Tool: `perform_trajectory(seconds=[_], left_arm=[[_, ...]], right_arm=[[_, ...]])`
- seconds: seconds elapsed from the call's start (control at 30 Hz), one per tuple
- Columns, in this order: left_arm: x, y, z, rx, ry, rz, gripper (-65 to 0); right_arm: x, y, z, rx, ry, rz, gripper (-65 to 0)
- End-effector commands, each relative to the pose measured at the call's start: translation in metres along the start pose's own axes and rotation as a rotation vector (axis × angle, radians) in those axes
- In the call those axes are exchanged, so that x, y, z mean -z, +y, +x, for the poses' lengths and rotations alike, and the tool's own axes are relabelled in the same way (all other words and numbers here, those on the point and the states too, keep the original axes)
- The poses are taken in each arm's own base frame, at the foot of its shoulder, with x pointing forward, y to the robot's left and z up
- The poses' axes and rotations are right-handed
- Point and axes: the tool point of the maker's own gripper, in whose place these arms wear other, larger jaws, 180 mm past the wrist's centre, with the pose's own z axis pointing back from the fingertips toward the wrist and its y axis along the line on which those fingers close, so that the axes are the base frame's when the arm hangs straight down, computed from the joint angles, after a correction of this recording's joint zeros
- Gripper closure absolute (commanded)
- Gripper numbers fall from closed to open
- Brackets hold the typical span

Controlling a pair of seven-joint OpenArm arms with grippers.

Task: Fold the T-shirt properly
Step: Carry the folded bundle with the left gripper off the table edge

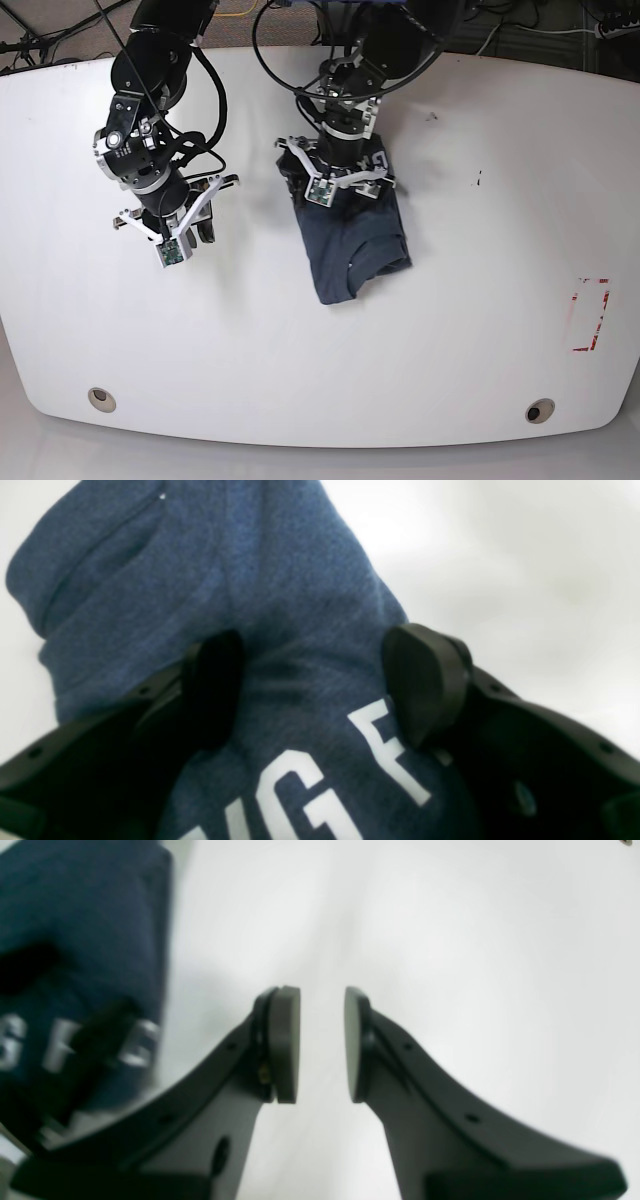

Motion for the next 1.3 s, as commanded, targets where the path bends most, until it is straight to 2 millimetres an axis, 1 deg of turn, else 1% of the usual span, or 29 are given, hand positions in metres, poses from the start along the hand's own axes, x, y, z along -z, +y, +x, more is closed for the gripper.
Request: perform_trajectory(seconds=[0.0, 0.03, 0.07, 0.13, 0.17, 0.2, 0.27, 0.3, 0.4, 0.5, 0.57, 0.6, 0.67, 0.7, 0.8, 0.9, 0.97, 1.07, 1.17, 1.2, 1.23, 1.27], left_arm=[[-0.005, 0.037, -0.042, 0.077, 0.156, 0.009, -44.6], [-0.006, 0.043, -0.043, 0.096, 0.158, -0.001, -44.6], [-0.008, 0.054, -0.046, 0.119, 0.167, -0.006, -44.6], [-0.01, 0.069, -0.051, 0.149, 0.185, -0.012, -44.6], [-0.014, 0.084, -0.059, 0.177, 0.205, -0.023, -44.6], [-0.015, 0.088, -0.06, 0.183, 0.207, -0.026, -44.6], [-0.018, 0.114, -0.068, 0.22, 0.232, -0.031, -44.3], [-0.019, 0.122, -0.071, 0.236, 0.243, -0.04, -44.3], [-0.025, 0.161, -0.084, 0.296, 0.294, -0.061, -44.2], [-0.031, 0.189, -0.096, 0.32, 0.341, -0.066, -44.0], [-0.039, 0.214, -0.107, 0.333, 0.383, -0.06, -44.0], [-0.044, 0.23, -0.114, 0.337, 0.41, -0.052, -44.0], [-0.051, 0.248, -0.122, 0.343, 0.445, -0.047, -44.0], [-0.057, 0.263, -0.129, 0.348, 0.473, -0.041, -44.0], [-0.069, 0.294, -0.14, 0.355, 0.527, -0.029, -44.0], [-0.084, 0.317, -0.151, 0.355, 0.58, -0.025, -44.0], [-0.097, 0.333, -0.16, 0.349, 0.617, -0.019, -43.9], [-0.116, 0.352, -0.169, 0.335, 0.659, -0.021, -43.9], [-0.128, 0.358, -0.174, 0.318, 0.678, -0.038, -43.9], [-0.134, 0.362, -0.176, 0.312, 0.686, -0.039, -43.9], [-0.144, 0.37, -0.178, 0.309, 0.702, -0.038, -43.9], [-0.148, 0.372, -0.179, 0.309, 0.708, -0.04, -43.9]], right_arm=[[-0.004, -0.001, 0.016, -0.014, -0.057, -0.003, -14.0], [-0.004, 0.0, 0.014, -0.013, -0.052, -0.002, -14.0], [-0.005, 0.001, 0.01, -0.012, -0.045, 0.0, -14.0], [-0.005, 0.001, 0.008, -0.011, -0.039, 0.001, -14.0], [-0.006, 0.002, 0.006, -0.01, -0.034, 0.002, -14.0], [-0.006, 0.002, 0.005, -0.01, -0.033, 0.002, -14.0], [-0.006, 0.003, 0.004, -0.01, -0.032, 0.003, -14.0], [-0.006, 0.003, 0.004, -0.01, -0.032, 0.003, -14.0], [-0.006, 0.003, 0.003, -0.01, -0.029, 0.005, -14.0], [-0.006, 0.005, -0.003, -0.007, -0.016, 0.008, -14.0], [-0.006, 0.006, -0.006, -0.006, -0.008, 0.01, -14.0], [-0.006, 0.007, -0.006, -0.006, -0.007, 0.012, -14.0], [-0.006, 0.007, -0.006, -0.006, -0.007, 0.012, -14.0], [-0.006, 0.007, -0.007, -0.006, -0.006, 0.013, -14.0], [-0.008, 0.008, -0.006, -0.008, -0.01, 0.013, -14.0], [-0.009, 0.008, -0.005, -0.01, -0.012, 0.011, -14.0], [-0.008, 0.008, -0.005, -0.009, -0.013, 0.012, -14.0], [-0.008, 0.009, -0.005, -0.009, -0.013, 0.013, -14.0], [-0.008, 0.009, -0.005, -0.009, -0.013, 0.013, -14.0], [-0.008, 0.009, -0.005, -0.009, -0.013, 0.013, -14.0], [-0.008, 0.009, -0.005, -0.008, -0.013, 0.014, -14.0], [-0.008, 0.009, -0.005, -0.008, -0.012, 0.014, -14.0]])
